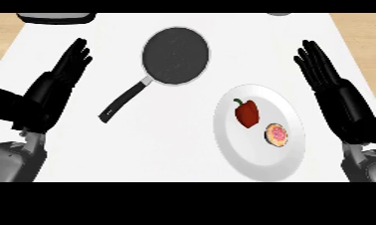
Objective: Pick the cupcake from the plate and place it in the pan
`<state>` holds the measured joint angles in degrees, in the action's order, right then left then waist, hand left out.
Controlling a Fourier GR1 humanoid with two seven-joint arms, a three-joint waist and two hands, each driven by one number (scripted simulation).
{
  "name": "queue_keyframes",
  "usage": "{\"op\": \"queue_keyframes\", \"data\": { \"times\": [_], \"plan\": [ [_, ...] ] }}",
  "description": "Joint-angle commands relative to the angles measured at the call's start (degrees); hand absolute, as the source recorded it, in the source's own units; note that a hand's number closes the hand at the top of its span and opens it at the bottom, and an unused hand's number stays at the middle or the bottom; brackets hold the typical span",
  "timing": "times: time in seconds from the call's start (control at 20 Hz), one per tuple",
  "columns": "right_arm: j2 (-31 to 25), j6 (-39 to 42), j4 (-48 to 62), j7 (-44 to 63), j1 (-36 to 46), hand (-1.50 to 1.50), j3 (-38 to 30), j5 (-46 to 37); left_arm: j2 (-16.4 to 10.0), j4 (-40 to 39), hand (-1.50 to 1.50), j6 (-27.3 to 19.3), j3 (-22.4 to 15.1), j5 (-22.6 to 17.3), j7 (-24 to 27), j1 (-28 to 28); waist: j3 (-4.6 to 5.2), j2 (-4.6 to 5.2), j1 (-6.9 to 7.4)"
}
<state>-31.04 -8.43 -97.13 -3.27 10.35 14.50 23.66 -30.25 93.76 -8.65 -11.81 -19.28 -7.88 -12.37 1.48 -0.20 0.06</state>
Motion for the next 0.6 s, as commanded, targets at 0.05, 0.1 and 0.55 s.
{"op": "queue_keyframes", "data": {
  "times": [0.05, 0.1, 0.55],
  "plan": [
    [0.6, -1.7, -0.1, -2.9, -2.4, 1.50, -5.4, -0.3, 2.3, 4.8, 0.00, -4.5, 1.7, 0.3, -3.2, 2.9, -1.53, 0.02, 0.10],
    [1.0, -3.5, -2.2, -3.4, -2.1, 1.50, -6.6, -0.8, 3.0, -0.8, 0.00, -4.0, 3.1, 0.6, 0.1, 2.9, -1.48, 0.12, -0.39],
    [-5.4, -17.3, -6.2, -10.5, -27.8, -1.50, -10.9, -17.8, 6.6, -2.2, 0.00, -8.2, 5.8, -1.5, 0.5, 7.7, -1.40, -0.53, -3.88]
  ]
}}
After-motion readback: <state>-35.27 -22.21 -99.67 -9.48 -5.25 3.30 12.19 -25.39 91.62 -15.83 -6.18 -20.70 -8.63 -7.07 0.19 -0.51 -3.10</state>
